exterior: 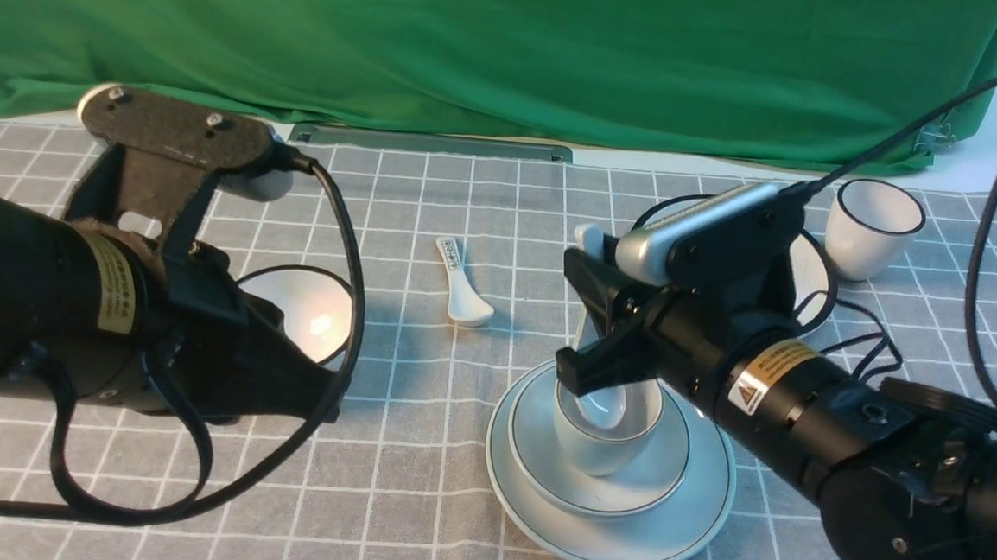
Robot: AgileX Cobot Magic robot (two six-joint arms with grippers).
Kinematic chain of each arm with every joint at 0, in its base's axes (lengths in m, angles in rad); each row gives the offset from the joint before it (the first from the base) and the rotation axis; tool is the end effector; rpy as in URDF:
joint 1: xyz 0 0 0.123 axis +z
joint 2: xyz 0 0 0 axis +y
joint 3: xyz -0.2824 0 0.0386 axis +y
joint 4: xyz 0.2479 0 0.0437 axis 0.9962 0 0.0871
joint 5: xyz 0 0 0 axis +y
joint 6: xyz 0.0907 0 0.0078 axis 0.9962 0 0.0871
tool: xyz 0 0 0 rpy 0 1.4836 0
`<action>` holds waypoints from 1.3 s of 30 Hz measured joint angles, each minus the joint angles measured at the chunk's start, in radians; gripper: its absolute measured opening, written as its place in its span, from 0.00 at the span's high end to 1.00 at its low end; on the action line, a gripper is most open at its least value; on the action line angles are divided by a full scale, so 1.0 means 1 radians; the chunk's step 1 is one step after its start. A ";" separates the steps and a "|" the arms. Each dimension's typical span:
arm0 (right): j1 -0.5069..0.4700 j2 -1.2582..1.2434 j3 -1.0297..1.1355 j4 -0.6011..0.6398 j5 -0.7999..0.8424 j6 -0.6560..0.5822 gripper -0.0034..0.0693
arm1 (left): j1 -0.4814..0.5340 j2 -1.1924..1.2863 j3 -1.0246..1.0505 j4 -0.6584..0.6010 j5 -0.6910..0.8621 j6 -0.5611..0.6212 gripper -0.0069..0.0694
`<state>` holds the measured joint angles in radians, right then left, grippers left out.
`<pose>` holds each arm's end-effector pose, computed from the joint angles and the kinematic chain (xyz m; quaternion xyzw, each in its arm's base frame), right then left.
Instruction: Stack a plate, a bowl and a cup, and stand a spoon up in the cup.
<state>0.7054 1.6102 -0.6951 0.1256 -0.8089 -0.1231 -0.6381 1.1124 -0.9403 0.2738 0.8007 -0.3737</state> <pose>0.2536 0.2052 0.2316 -0.2293 0.6774 0.1987 0.6702 0.1865 -0.1163 0.3258 0.1791 0.9175 -0.0526 0.3513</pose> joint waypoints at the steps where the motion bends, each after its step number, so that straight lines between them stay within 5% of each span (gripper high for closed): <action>1: 0.000 0.003 0.003 0.000 0.000 0.000 0.70 | 0.000 0.000 0.000 0.001 0.000 0.000 0.90; 13: 0.000 0.003 0.050 0.000 0.015 -0.002 0.56 | 0.000 0.000 0.000 0.008 -0.003 0.000 0.90; 22: 0.000 -0.274 0.051 0.001 0.470 -0.054 0.57 | 0.000 0.000 0.000 0.008 -0.016 0.000 0.90; 32: -0.130 -0.858 0.051 0.000 0.945 -0.044 0.90 | 0.000 0.000 0.000 0.008 -0.058 0.000 0.90; 39: -0.222 -1.227 0.051 -0.082 1.098 -0.001 0.93 | 0.000 0.000 0.000 0.008 -0.062 0.000 0.90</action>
<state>0.4838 0.3834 -0.6444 0.0433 0.2888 -0.1236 -0.6381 1.1124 -0.9403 0.2822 0.7389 -0.3737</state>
